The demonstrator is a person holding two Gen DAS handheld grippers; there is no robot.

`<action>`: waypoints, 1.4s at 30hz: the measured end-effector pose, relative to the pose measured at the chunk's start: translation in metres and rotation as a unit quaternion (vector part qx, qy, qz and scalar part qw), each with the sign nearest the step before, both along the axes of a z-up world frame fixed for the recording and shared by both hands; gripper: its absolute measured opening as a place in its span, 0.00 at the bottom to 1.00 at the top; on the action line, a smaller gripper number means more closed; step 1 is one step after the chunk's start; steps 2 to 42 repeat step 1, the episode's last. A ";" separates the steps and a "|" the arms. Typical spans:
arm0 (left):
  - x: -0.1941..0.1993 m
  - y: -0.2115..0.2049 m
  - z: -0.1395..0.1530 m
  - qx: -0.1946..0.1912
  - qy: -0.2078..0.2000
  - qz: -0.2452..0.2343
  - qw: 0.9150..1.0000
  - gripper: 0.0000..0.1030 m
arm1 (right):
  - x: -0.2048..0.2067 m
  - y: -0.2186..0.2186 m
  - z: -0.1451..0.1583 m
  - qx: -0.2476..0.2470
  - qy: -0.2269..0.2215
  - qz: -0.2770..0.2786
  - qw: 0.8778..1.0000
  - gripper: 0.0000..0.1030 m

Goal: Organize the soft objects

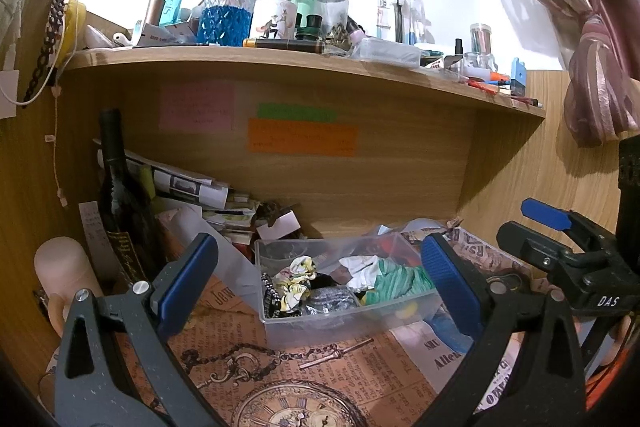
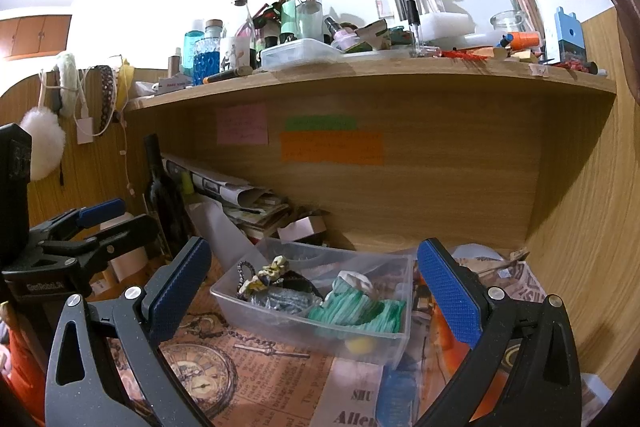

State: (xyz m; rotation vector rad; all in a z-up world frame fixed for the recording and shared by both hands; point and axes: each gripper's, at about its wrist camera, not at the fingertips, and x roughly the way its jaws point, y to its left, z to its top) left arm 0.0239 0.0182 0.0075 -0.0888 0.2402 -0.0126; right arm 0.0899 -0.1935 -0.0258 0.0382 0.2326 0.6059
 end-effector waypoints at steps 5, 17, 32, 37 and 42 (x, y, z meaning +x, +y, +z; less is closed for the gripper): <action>0.000 0.000 0.000 0.000 0.001 -0.001 1.000 1.00 | 0.001 0.000 -0.001 0.000 0.001 0.000 1.000 1.00; 0.000 0.000 0.000 0.000 0.001 -0.001 1.000 1.00 | 0.001 0.000 -0.001 0.000 0.001 0.000 1.000 1.00; 0.000 0.000 0.000 0.000 0.001 -0.001 1.000 1.00 | 0.001 0.000 -0.001 0.000 0.001 0.000 1.000 1.00; 0.000 0.000 0.000 0.000 0.001 -0.001 1.000 1.00 | 0.001 0.000 -0.001 0.000 0.001 0.000 1.000 1.00; 0.000 0.000 0.000 0.000 0.001 -0.001 1.000 1.00 | 0.001 0.000 -0.001 0.000 0.001 0.000 1.000 1.00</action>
